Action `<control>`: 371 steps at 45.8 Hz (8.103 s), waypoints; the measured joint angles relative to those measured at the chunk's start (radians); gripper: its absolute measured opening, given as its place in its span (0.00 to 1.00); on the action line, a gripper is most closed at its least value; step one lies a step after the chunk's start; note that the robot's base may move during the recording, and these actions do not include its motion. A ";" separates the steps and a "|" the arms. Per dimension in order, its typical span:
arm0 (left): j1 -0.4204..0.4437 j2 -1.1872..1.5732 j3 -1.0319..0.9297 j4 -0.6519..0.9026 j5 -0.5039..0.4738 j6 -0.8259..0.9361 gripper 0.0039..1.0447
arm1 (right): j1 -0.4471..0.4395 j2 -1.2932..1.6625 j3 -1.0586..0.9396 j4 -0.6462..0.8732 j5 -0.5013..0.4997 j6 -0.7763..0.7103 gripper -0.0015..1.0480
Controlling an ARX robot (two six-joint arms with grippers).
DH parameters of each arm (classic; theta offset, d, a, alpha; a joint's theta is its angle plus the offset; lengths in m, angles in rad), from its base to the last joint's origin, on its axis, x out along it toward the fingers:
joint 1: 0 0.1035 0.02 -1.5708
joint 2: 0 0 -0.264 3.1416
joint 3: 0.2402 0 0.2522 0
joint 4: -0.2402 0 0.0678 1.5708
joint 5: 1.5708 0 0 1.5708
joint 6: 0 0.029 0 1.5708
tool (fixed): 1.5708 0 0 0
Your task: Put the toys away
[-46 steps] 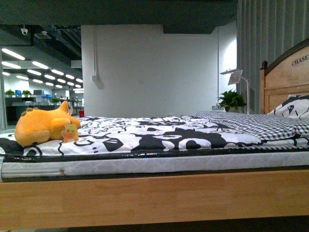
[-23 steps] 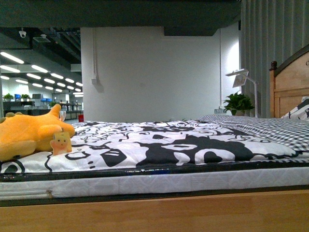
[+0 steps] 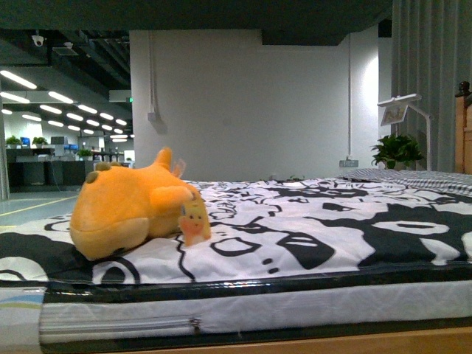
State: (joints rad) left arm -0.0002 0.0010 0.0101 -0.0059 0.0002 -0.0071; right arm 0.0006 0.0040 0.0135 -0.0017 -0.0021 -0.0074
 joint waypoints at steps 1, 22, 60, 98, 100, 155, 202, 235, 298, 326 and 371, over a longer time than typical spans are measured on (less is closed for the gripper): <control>0.000 0.000 0.000 0.000 0.000 0.000 0.94 | 0.001 0.000 0.000 0.000 0.002 0.000 0.94; -0.001 0.002 0.000 0.000 -0.005 0.000 0.94 | 0.000 0.002 0.000 0.000 -0.003 0.000 0.94; -0.001 0.001 0.000 0.000 0.000 0.000 0.94 | -0.005 0.002 0.000 -0.001 -0.021 0.003 0.94; -0.001 0.001 0.000 0.000 0.000 0.000 0.94 | 0.286 0.912 0.673 0.369 -0.102 -0.052 0.94; -0.001 0.001 0.000 0.000 0.000 0.000 0.94 | 0.314 0.940 0.698 0.370 -0.082 -0.059 0.94; -0.001 0.001 0.000 0.000 0.000 0.000 0.94 | 0.446 1.493 0.912 0.496 0.227 -0.068 0.94; -0.001 0.001 0.000 0.000 0.000 0.000 0.94 | 0.279 1.100 0.769 0.346 -0.072 0.058 0.09; -0.001 0.001 0.000 0.000 0.000 0.000 0.94 | -0.226 0.271 0.278 0.200 -0.682 0.207 0.08; 0.000 0.001 0.000 0.000 -0.004 0.000 0.94 | 0.074 0.054 -0.001 0.277 -0.263 0.100 0.08; -0.001 0.000 0.000 0.000 -0.001 0.000 0.94 | 0.074 0.051 -0.001 0.276 -0.253 0.097 0.08; 0.000 0.000 0.000 0.000 0.001 0.000 0.94 | 0.074 0.051 -0.001 0.276 -0.254 0.097 0.08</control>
State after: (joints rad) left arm 0.0002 0.0006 0.0097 -0.0055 0.0013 -0.0071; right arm 0.0742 0.0547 0.0128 0.2745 -0.2562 0.0898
